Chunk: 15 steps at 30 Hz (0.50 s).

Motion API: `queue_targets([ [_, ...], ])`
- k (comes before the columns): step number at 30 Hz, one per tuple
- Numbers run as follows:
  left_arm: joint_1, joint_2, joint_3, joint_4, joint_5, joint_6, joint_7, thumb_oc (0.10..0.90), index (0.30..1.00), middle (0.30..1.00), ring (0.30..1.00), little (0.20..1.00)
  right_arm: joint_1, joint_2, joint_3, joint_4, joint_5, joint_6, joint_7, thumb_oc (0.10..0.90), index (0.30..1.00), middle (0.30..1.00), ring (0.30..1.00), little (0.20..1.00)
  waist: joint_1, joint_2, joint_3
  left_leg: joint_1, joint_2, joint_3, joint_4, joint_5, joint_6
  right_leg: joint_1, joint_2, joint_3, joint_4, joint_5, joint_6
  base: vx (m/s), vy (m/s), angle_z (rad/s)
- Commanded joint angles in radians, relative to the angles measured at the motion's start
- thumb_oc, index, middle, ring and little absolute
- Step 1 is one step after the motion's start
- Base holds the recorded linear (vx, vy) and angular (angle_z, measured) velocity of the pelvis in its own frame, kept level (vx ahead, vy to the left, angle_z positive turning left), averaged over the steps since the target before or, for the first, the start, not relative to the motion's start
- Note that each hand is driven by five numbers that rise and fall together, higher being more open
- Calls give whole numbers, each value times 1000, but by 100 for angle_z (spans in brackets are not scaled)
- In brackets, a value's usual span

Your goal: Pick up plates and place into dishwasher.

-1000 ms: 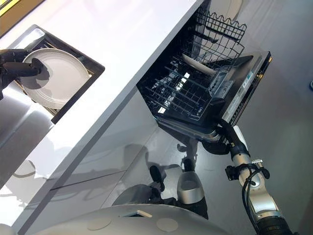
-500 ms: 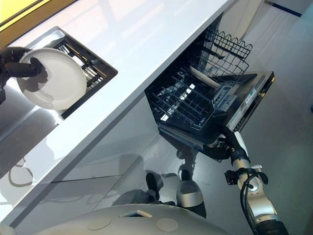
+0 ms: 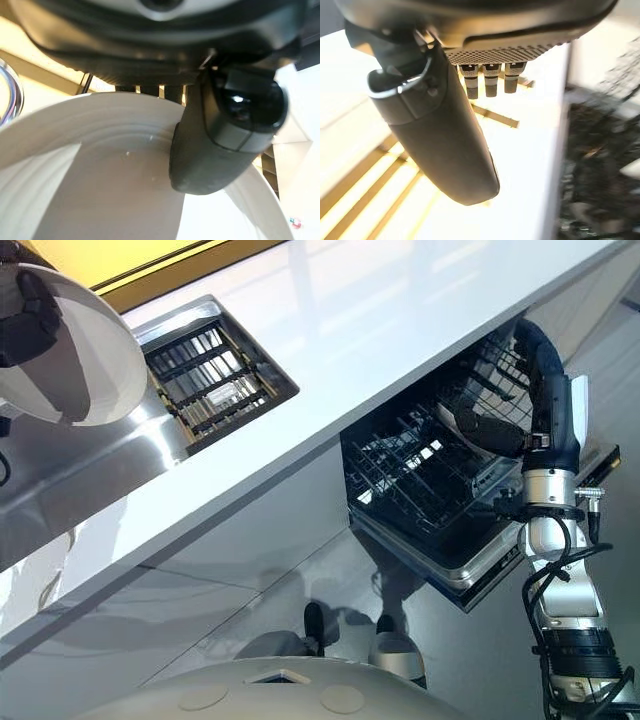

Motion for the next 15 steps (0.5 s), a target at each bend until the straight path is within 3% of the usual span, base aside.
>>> queue_targets([
  [1, -131, 41, 74, -43, 59, -52, 130, 100, 300, 300, 300, 200, -132, -83, 20, -153, 169, -79, 135, 800, 900, 900, 900, 900, -4, -1, -107, 61, -17, 28, 11, -131, -18, -62, 41, -21, 100, -65, 27, -7, -52, 14],
  [5, -195, -8, -3, -88, 125, -90, 196, 100, 300, 300, 300, 200, -221, -68, 98, -197, 329, -18, 272, 800, 900, 900, 900, 900, 14, -11, -117, 60, -18, 12, 11, -126, -21, -54, 40, -37, 104, -71, 19, -8, -53, 15],
  [10, -289, -79, -126, -133, 201, -117, 275, 100, 300, 300, 300, 200, -332, -9, 227, -199, 480, 134, 376, 800, 900, 900, 900, 900, 31, -27, -129, 57, -18, -3, 11, -118, -25, -44, 40, -54, 100, -72, 11, -12, -57, 16],
  [15, -351, -158, -215, -186, 231, -128, 340, 100, 300, 300, 300, 200, -396, 53, 316, -189, 477, 140, 349, 800, 900, 900, 900, 900, 42, -37, -141, 57, -16, -11, 8, -113, -26, -35, 42, -65, 95, -71, 5, -2, -34, 12],
])
